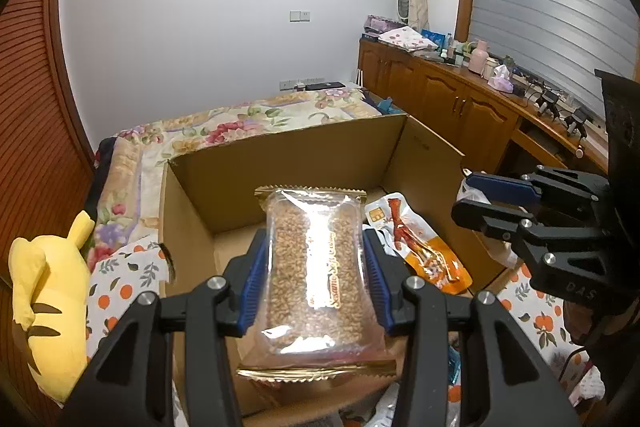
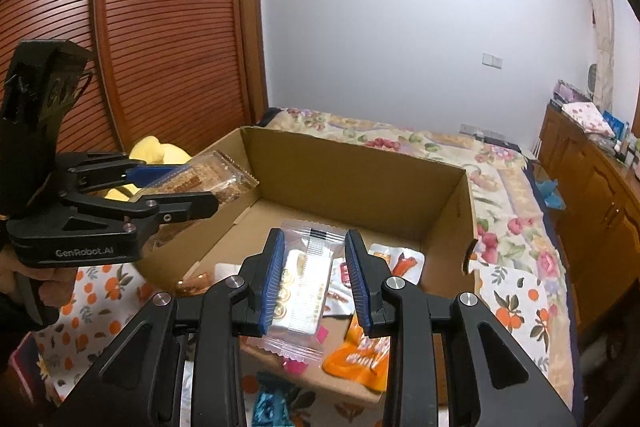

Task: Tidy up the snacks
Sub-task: 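Carry both packs over the box and open both tools to drop them, then move both tools back to the foil packs on the sheet, then grasp the silver foil pack with the left tool while the right tool lowers onto the orange-printed foil pack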

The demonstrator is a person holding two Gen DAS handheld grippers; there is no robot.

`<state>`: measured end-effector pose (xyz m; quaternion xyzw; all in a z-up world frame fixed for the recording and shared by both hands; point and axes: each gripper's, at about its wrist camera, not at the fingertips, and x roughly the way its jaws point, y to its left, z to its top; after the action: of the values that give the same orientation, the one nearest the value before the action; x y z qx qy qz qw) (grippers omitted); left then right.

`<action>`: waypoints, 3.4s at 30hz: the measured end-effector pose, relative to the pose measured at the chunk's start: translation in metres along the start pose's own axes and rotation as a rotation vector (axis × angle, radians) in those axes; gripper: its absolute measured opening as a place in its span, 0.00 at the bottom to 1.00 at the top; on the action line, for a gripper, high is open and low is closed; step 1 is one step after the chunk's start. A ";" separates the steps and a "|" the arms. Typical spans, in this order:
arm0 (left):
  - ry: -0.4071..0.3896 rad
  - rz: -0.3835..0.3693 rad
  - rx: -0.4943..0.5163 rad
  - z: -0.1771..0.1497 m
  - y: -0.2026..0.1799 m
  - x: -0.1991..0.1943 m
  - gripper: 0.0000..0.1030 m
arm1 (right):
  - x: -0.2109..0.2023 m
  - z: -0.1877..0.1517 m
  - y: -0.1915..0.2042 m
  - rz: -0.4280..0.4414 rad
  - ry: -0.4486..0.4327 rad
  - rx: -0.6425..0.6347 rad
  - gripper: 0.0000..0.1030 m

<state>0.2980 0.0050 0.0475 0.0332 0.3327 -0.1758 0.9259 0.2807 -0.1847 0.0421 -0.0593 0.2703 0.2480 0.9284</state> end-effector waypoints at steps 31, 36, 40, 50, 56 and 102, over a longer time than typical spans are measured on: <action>-0.070 -0.042 0.007 -0.025 -0.012 -0.046 0.64 | -0.034 -0.024 0.019 0.029 -0.015 0.022 0.44; -0.085 -0.048 0.029 -0.048 -0.025 -0.074 0.73 | -0.058 -0.046 0.034 0.045 -0.008 0.029 0.49; -0.076 -0.035 0.042 -0.072 -0.035 -0.090 0.73 | -0.070 -0.069 0.046 0.050 0.013 0.039 0.53; 0.021 0.023 -0.001 -0.148 -0.034 -0.082 0.73 | -0.067 -0.119 0.064 0.077 0.115 0.086 0.58; 0.089 0.074 -0.032 -0.175 -0.015 -0.056 0.73 | -0.049 -0.137 0.076 0.103 0.174 0.085 0.58; 0.148 0.051 -0.186 -0.168 0.016 -0.013 0.73 | -0.010 -0.166 0.118 0.026 0.302 -0.046 0.75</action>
<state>0.1934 0.0538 -0.0757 -0.0314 0.4140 -0.1177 0.9021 0.1372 -0.1271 -0.0909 -0.1134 0.4017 0.2546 0.8724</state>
